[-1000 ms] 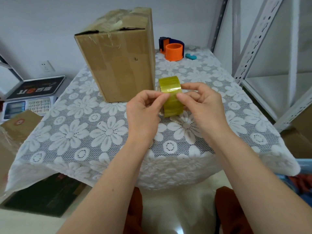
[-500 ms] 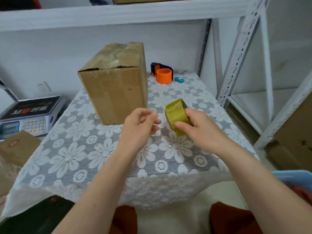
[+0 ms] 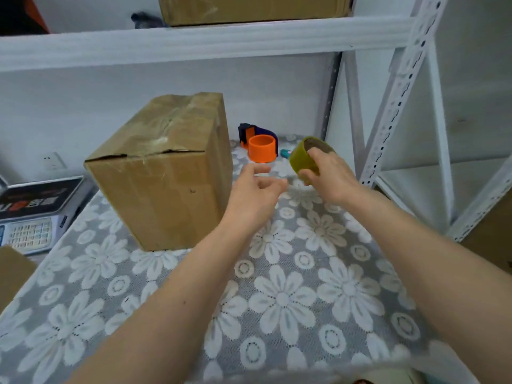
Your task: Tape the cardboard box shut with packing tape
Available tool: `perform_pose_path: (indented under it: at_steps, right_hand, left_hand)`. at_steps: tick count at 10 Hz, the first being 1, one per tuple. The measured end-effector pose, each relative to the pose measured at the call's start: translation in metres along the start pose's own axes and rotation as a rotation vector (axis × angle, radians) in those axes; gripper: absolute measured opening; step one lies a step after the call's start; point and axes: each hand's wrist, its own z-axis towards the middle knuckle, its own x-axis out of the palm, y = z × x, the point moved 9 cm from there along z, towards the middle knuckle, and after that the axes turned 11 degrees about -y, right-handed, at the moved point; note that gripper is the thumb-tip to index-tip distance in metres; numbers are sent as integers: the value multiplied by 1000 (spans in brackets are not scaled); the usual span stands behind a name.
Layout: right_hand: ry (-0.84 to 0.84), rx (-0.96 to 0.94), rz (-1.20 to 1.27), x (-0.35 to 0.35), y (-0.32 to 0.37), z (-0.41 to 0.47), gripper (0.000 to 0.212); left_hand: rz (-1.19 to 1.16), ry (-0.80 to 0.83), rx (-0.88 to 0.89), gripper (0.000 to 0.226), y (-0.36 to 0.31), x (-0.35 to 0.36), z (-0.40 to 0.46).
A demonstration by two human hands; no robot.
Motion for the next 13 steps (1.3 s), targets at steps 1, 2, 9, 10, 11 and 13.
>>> perform_pose_path:
  at_steps: [1, 2, 9, 10, 11, 13]
  right_hand:
    - [57, 52, -105, 17, -16, 31, 27]
    - [48, 49, -199, 25, -27, 55, 35]
    - [-99, 11, -277, 76, -60, 118, 36]
    - [-84, 8, -233, 73, -62, 118, 41]
    - [-44, 12, -236, 71, -61, 111, 46]
    - [-104, -18, -196, 49, -40, 74, 48]
  left_hand:
    - [-7, -61, -46, 46, 3, 10, 23]
    - [-34, -123, -96, 50, 10, 14, 40]
    - [-37, -286, -163, 51, 68, 5, 68]
    - [-12, -262, -153, 53, 64, 8, 62]
    - [-33, -222, -143, 54, 60, 11, 57]
    - [4, -140, -169, 45, 59, 13, 32]
